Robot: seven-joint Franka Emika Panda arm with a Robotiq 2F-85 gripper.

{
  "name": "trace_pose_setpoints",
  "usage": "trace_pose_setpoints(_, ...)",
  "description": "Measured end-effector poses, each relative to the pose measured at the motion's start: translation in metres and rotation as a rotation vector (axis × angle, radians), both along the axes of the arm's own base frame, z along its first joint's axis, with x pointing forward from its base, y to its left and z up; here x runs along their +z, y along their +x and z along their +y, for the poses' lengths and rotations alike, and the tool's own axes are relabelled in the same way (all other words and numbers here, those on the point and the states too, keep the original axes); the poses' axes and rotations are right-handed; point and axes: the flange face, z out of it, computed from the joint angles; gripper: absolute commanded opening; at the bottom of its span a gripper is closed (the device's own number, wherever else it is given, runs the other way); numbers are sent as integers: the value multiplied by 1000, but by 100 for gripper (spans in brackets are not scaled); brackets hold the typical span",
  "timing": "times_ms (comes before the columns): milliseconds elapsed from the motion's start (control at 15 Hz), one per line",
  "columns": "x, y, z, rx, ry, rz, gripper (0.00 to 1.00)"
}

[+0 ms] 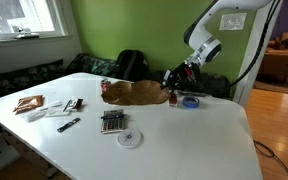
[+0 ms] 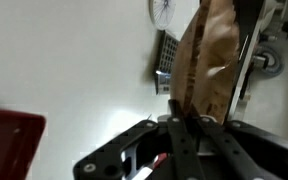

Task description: Move the key bowl backwards close to the edge

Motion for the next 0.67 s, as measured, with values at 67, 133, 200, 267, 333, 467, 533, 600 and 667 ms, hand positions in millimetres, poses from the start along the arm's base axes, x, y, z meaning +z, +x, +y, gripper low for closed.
trace_pose_setpoints(67, 1, -4, -15, -60, 2, 4, 9)
trace_pose_setpoints(133, 2, -7, -26, -100, 4, 6, 9)
trace_pose_setpoints(200, 2, -10, -32, -119, 6, 8, 9)
trace_pose_setpoints(267, 3, -11, -33, -124, 7, 9, 9)
trace_pose_setpoints(333, 3, -12, -32, -125, 8, 9, 9)
trace_pose_setpoints(467, 3, -12, -29, -123, 10, 10, 9)
trace_pose_setpoints(533, 3, -12, -28, -123, 10, 11, 9)
trace_pose_setpoints(600, 3, -12, -28, -123, 10, 12, 9)
trace_pose_setpoints(667, 2, -12, -28, -124, 10, 12, 9)
